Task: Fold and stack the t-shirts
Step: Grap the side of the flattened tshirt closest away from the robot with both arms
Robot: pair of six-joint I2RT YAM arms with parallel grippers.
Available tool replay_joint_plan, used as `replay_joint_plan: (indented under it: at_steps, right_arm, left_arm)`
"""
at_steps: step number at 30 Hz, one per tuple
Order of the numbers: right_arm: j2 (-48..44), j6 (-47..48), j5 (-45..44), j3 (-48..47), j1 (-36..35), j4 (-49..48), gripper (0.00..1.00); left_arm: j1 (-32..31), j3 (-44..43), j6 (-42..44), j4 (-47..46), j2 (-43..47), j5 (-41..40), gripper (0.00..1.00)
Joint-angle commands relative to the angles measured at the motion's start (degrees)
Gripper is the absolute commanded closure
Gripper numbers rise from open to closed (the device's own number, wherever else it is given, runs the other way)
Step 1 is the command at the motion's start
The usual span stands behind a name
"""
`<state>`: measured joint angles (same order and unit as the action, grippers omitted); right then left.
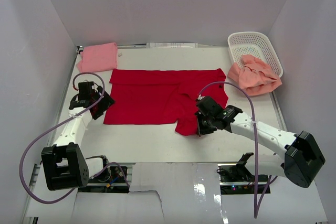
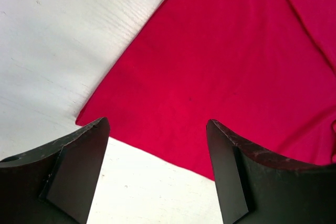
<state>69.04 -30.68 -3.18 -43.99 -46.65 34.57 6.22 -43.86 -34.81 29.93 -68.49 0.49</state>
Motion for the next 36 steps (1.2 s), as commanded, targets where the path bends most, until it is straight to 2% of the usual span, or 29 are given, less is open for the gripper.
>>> replay_joint_plan:
  at_steps: [1,6,10,15,18,27,30,36]
  right_arm:
    - [1.1,2.2,0.5,-2.7,1.1,1.3,0.92]
    - [3.1,4.2,0.8,-4.7,2.7,1.0,0.92]
    - [3.7,5.1,1.3,-5.6,4.0,0.8,0.92]
    - [3.6,5.7,2.1,-4.4,4.9,0.0,0.92]
    - [3.3,5.9,2.6,-3.8,5.2,-0.4,0.92]
    - [1.9,6.3,2.6,-3.2,5.9,-0.4,0.92]
    - [1.4,6.3,2.6,-2.8,6.0,-0.4,0.92]
    - [0.2,6.4,2.6,-2.0,6.2,-0.4,0.92]
  left_arm:
    - [0.2,1.6,-2.0,-0.6,1.7,2.8,0.15]
    - [0.2,6.0,-8.1,-0.4,3.4,1.1,0.16]
    - [0.3,6.5,-14.8,3.7,5.9,-9.2,0.18]
    - [0.2,3.5,-19.1,8.3,3.3,-14.3,0.19]
    - [0.2,2.9,-20.5,9.0,1.2,-14.8,0.27]
    - [0.2,4.0,-21.6,6.4,-2.7,-13.4,0.28]
    - [0.2,4.8,-21.9,5.4,-2.9,-12.5,0.42]
    - [0.5,5.5,-22.1,3.1,-4.3,-11.3,0.49]
